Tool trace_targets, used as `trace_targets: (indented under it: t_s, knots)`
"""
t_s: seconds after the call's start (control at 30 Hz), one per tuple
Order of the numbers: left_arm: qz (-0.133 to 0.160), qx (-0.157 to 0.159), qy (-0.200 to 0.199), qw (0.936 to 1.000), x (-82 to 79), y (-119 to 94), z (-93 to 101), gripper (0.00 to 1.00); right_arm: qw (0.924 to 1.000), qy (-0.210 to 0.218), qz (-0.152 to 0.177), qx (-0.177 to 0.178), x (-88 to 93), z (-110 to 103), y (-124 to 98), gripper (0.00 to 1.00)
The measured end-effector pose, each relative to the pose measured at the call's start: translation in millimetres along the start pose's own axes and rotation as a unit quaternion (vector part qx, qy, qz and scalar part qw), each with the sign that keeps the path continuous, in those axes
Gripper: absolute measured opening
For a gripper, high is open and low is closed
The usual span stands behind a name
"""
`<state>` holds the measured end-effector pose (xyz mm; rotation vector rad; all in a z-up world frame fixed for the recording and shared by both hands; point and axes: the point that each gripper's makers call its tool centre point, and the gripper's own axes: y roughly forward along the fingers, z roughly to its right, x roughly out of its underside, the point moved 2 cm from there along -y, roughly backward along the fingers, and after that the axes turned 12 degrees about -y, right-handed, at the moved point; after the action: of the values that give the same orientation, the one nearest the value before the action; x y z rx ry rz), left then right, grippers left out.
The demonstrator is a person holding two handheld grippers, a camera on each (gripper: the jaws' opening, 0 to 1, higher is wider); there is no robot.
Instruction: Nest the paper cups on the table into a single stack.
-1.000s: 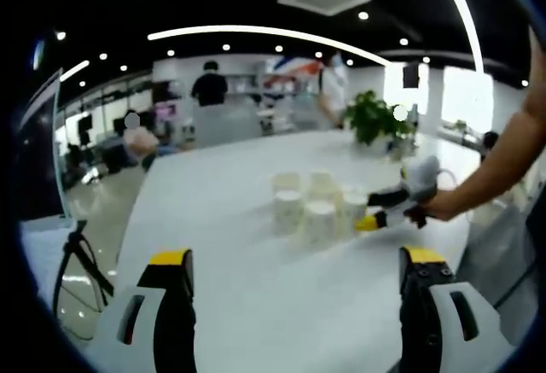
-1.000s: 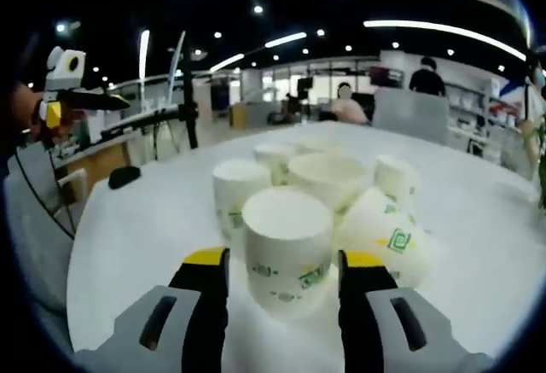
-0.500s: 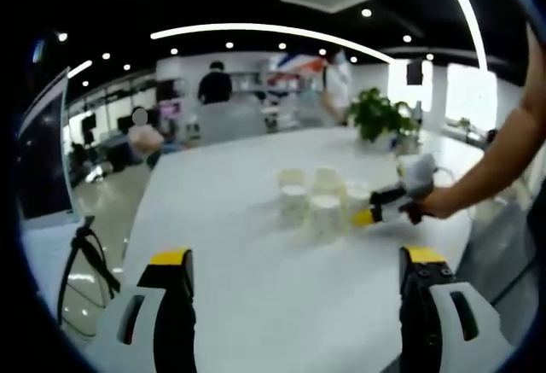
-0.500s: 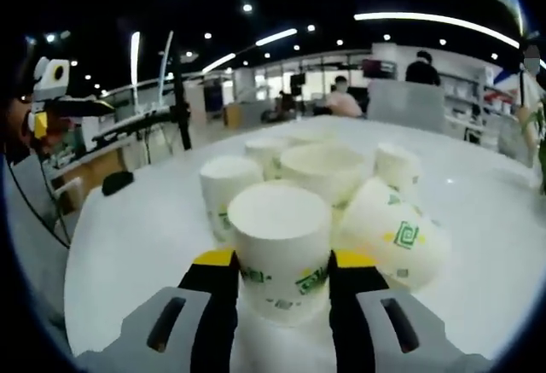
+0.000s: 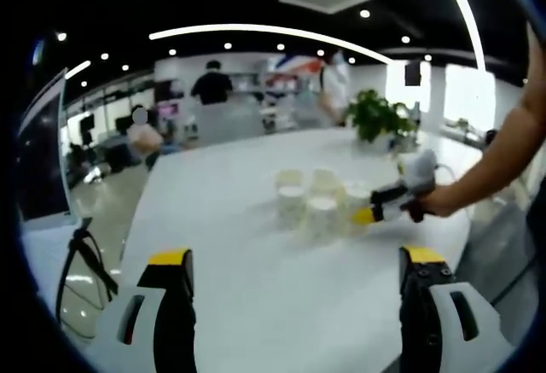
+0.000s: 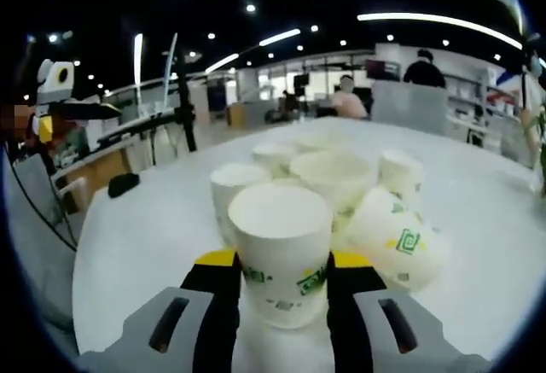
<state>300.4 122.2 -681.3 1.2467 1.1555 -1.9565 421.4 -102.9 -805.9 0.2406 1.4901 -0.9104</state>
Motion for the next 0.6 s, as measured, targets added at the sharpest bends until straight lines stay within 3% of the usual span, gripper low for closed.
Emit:
trace_targets:
  t_s: [0.3, 0.6]
  knots:
    - [0.000, 0.006, 0.001, 1.0000, 2.1, 6, 2.6, 0.98, 1.0000, 0.001, 0.003, -0.008, -13.0, -1, -13, 0.36]
    - [-0.007, 0.004, -0.003, 1.0000, 5.7, 10, 1.6, 0.98, 0.9999, 0.005, 0.015, -0.001, -39.5, 5, -30, 0.35]
